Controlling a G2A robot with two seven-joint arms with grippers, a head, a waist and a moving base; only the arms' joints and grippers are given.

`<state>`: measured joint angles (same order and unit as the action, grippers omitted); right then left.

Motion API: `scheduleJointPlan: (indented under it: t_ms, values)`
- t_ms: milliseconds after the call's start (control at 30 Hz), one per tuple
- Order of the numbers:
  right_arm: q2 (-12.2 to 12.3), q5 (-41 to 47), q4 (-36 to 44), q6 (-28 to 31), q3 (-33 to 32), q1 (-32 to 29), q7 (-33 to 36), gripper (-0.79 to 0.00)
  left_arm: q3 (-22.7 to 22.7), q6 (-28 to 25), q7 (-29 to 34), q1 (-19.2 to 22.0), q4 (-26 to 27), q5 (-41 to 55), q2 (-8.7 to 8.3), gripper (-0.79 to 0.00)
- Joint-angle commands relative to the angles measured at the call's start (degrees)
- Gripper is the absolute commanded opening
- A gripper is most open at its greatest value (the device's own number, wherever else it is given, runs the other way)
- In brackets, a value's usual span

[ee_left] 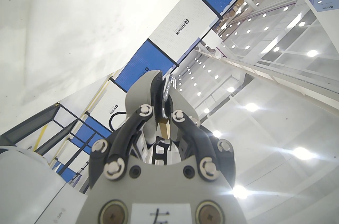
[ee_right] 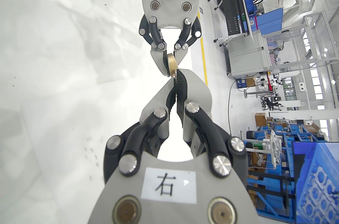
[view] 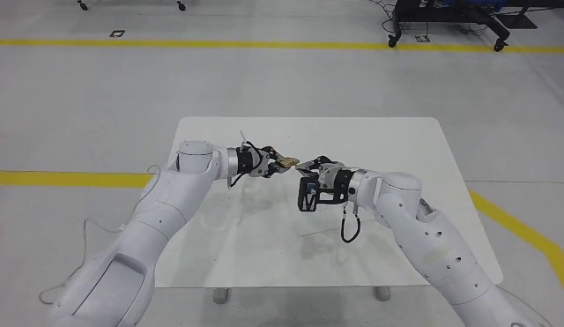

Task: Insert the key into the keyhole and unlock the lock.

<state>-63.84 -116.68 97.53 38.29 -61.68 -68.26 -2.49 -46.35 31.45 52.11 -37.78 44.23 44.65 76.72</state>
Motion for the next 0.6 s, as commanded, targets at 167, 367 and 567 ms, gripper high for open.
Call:
scheduleJointPlan:
  t_ms: [167, 367, 567]
  values:
    - [-0.01, -0.24, 0.48, 0.35, 0.4, -0.1, 2.06, -0.785, -0.25, 0.47, 0.04, -0.07, 0.01, -0.32, 0.12, -0.785]
    - [-0.08, -0.06, 0.96, 0.74, 0.76, -0.07, 3.86, -0.785, -0.38, 0.4, -0.26, -0.18, 0.06, -0.73, 0.26, -0.785]
    - [-0.11, 0.14, 1.49, 0.37, 0.78, -0.3, 5.52, -0.785, -0.78, -0.18, -1.52, -0.41, 0.2, -0.9, 0.41, -0.785]
